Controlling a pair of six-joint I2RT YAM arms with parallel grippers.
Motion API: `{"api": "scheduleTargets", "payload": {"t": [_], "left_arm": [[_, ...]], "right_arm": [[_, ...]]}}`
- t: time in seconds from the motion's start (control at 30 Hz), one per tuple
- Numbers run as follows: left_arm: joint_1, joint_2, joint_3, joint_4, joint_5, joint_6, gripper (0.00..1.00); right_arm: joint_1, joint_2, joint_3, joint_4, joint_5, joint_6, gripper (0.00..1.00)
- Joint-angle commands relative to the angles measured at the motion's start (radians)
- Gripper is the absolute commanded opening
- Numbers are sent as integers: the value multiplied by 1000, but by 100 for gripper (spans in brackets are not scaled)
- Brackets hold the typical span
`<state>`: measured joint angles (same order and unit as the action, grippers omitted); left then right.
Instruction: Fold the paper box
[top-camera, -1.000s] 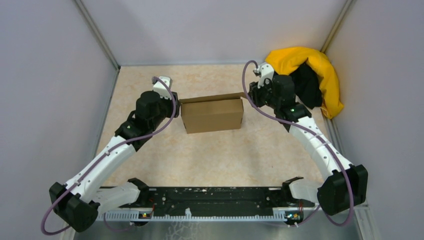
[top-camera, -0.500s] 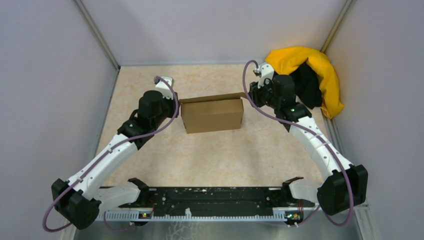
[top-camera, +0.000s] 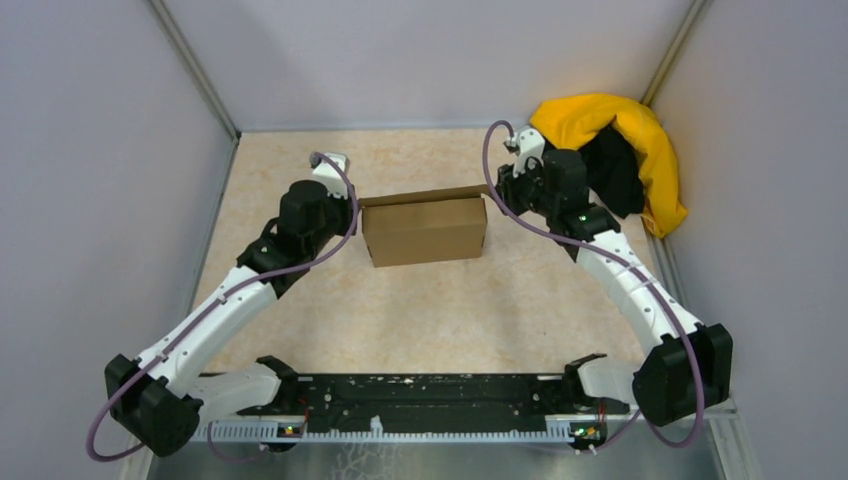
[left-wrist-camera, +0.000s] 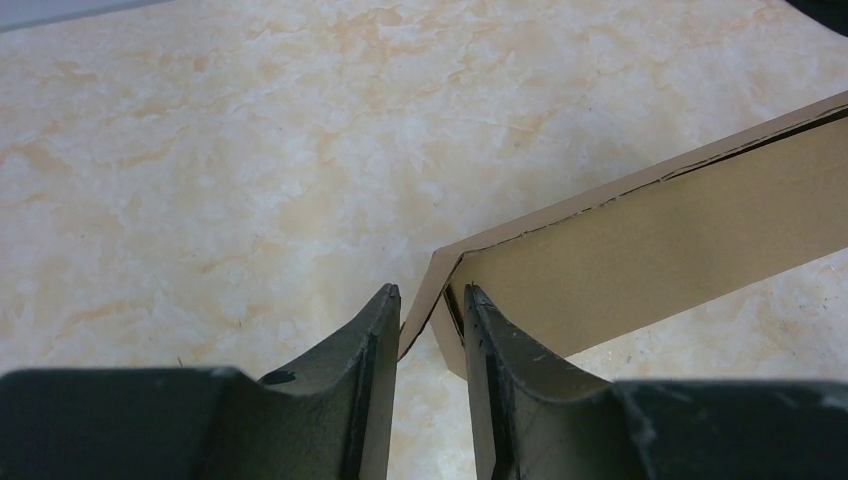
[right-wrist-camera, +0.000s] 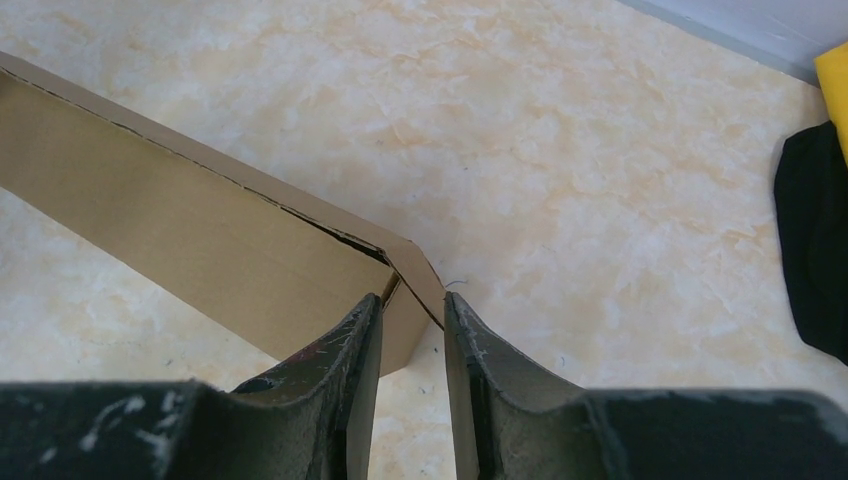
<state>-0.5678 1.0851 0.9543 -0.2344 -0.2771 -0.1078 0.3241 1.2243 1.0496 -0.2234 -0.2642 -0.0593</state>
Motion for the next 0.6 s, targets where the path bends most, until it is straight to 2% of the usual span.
{"api": "scheduleTargets", "payload": {"t": [0.0, 0.57], "left_arm": [[-2, 11, 4, 14, -12, -2, 36], [-2, 16, 14, 13, -17, 0, 31]], "right_arm": [[-8, 5, 39, 55, -24, 9, 28], [-8, 22, 42, 65, -41, 16, 23]]}}
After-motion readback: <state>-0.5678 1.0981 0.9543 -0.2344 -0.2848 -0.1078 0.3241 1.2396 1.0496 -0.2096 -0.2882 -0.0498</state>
